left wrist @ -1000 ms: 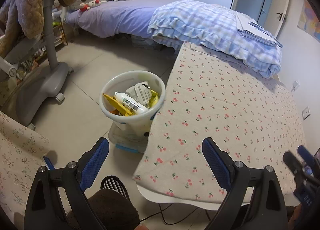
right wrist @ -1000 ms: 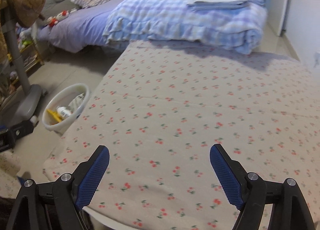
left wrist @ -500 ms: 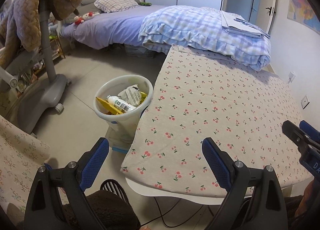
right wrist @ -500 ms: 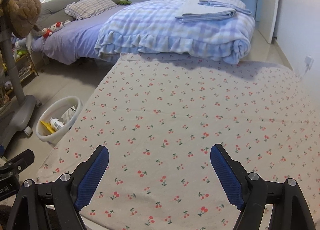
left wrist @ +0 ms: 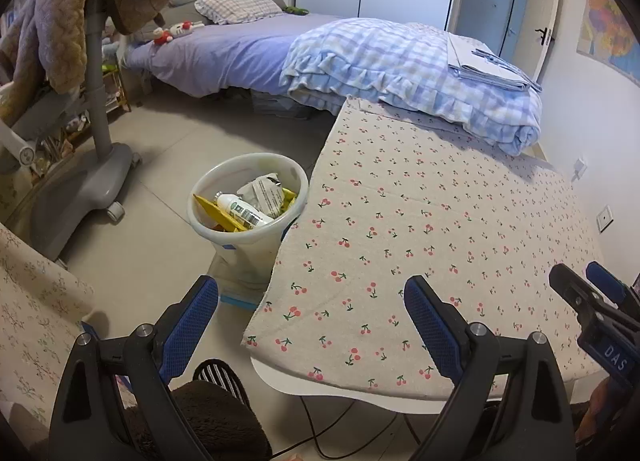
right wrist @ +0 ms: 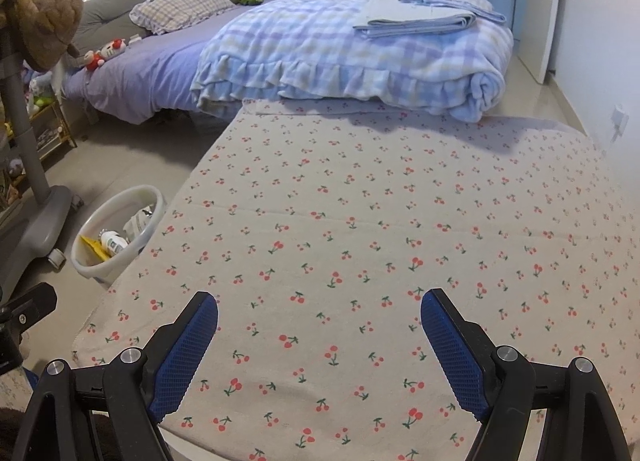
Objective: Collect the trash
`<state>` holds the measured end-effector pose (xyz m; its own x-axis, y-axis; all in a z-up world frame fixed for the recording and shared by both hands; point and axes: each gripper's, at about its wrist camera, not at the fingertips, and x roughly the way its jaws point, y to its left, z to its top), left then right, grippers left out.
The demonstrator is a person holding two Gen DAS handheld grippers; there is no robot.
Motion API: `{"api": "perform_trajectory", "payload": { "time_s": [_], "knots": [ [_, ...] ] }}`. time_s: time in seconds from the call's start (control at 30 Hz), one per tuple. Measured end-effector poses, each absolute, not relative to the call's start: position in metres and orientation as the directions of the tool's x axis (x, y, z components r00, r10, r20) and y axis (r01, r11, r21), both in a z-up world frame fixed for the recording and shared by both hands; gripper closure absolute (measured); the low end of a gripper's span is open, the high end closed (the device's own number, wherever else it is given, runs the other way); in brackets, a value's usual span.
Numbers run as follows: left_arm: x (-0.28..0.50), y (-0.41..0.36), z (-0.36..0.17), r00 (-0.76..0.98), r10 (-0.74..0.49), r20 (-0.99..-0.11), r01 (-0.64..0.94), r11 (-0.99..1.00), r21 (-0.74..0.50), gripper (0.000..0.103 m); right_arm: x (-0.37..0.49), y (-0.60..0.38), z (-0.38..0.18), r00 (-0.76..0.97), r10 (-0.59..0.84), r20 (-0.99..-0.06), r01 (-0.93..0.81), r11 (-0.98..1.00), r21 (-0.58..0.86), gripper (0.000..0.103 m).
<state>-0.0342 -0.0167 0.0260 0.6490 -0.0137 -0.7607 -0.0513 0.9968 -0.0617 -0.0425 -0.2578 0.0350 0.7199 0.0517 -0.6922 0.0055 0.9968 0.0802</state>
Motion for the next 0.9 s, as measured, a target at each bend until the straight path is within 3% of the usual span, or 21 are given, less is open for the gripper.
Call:
{"api": "perform_trajectory", "payload": {
  "time_s": [0.9],
  "knots": [
    [-0.0326,-0.0097,0.0265,0.654,-0.012,-0.756,-0.067,0.995,-0.074,0.007,-0.0423,-0.2564,0.0349,0.718,0.060,-0.694,0.000,0.996,0.086,0.016]
  ]
}}
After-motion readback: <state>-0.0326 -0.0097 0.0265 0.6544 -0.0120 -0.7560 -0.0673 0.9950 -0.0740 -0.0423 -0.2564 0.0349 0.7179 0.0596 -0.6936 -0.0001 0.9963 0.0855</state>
